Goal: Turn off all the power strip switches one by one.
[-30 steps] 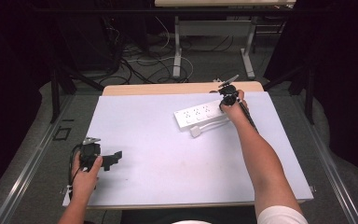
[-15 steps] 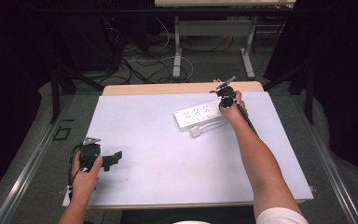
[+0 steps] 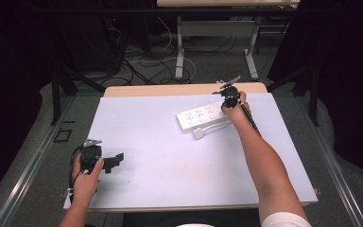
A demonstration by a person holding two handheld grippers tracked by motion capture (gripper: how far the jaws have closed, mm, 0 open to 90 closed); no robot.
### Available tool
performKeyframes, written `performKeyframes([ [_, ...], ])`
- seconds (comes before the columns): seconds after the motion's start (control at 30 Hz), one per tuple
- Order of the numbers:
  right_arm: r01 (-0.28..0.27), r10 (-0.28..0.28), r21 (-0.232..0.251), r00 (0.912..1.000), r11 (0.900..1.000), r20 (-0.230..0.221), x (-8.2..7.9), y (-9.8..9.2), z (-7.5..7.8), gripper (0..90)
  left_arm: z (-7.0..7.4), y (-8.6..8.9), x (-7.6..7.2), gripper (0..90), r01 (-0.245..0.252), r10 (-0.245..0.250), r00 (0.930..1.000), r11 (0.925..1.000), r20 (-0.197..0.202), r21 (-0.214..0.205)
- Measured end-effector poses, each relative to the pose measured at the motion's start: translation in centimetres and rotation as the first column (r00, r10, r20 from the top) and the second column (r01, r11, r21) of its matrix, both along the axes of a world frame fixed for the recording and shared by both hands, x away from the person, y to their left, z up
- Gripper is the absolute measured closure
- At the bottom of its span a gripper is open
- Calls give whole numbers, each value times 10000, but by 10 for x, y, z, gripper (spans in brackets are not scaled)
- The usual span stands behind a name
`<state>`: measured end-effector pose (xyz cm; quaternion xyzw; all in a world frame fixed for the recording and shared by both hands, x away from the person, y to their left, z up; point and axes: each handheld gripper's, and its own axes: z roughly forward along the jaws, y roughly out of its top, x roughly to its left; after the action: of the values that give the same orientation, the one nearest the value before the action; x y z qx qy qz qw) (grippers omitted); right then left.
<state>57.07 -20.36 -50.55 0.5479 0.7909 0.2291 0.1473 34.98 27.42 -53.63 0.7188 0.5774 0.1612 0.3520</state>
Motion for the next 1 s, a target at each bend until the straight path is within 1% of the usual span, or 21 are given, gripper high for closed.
performKeyframes([
  [0.07,-30,30,-39,10000,10000,-66,-1,1,1,900,0,0,0,45,8,-8,10000,10000,-1,16],
  [0.17,-238,239,201,9997,9995,-44,-3,3,2,900,0,-1,0,44,15,-15,10000,10000,45,-11],
  [0.2,-238,239,201,9997,9995,-44,-3,3,2,900,0,-1,0,44,18,-18,10000,10000,41,-16],
  [0.23,-268,272,215,9995,9994,-172,-4,5,3,900,0,-1,0,45,3,-3,10000,10000,7,-23],
  [0.3,-237,244,279,9994,9993,-242,-5,6,4,900,0,-1,0,44,2,-2,10000,10000,4,-26],
  [0.33,-223,231,312,9994,9993,-256,-5,7,4,900,0,-1,0,45,1,-1,10000,10000,7,-26],
  [0.37,-289,298,477,9994,9984,-199,-6,8,3,900,0,-1,0,44,17,-17,10000,10000,48,-12],
  [0.4,-289,298,477,9994,9984,-199,-6,8,3,900,0,-1,0,44,22,-22,10000,10000,68,24],
  [0.47,-225,245,501,9989,9985,-396,-7,10,3,900,0,0,0,45,19,-20,10000,10000,61,23],
  [0.5,-316,339,568,9986,9979,-402,-7,10,3,900,0,0,0,45,14,-14,10000,10000,52,16],
  [0.6,-304,347,783,9979,9965,-548,-8,13,2,900,0,-1,0,44,20,-20,10000,10000,-5,-21],
  [0.63,-409,468,957,9971,9946,-599,-8,13,2,900,0,-1,0,45,27,-27,10000,10000,-1,-11],
  [0.7,-413,478,1041,9970,9937,-613,-8,13,2,900,-1,-1,0,45,28,-28,10000,10000,21,-7],
  [0.73,-357,432,1060,9966,9937,-700,-9,14,2,900,0,-1,0,45,14,-14,10000,10000,2,-17],
  [0.8,-405,474,1060,9968,9935,-637,-9,16,1,900,0,-1,0,45,9,-9,10000,10000,3,-21],
  [0.83,-572,632,1174,9968,9914,-481,-9,15,0,900,0,-1,0,45,11,-11,10000,10000,-3,-15],
  [0.87,-392,481,992,9949,9943,-888,-10,18,2,900,0,-1,0,45,20,-20,10000,10000,19,0],
  [0.9,-515,591,1233,9965,9910,-589,-10,19,0,900,-1,-1,0,45,20,-20,10000,10000,15,2],
  [1.0,-679,746,1182,9958,9907,-531,-10,21,-1,900,-1,-1,1,45,26,-26,10000,10000,9,13],
])
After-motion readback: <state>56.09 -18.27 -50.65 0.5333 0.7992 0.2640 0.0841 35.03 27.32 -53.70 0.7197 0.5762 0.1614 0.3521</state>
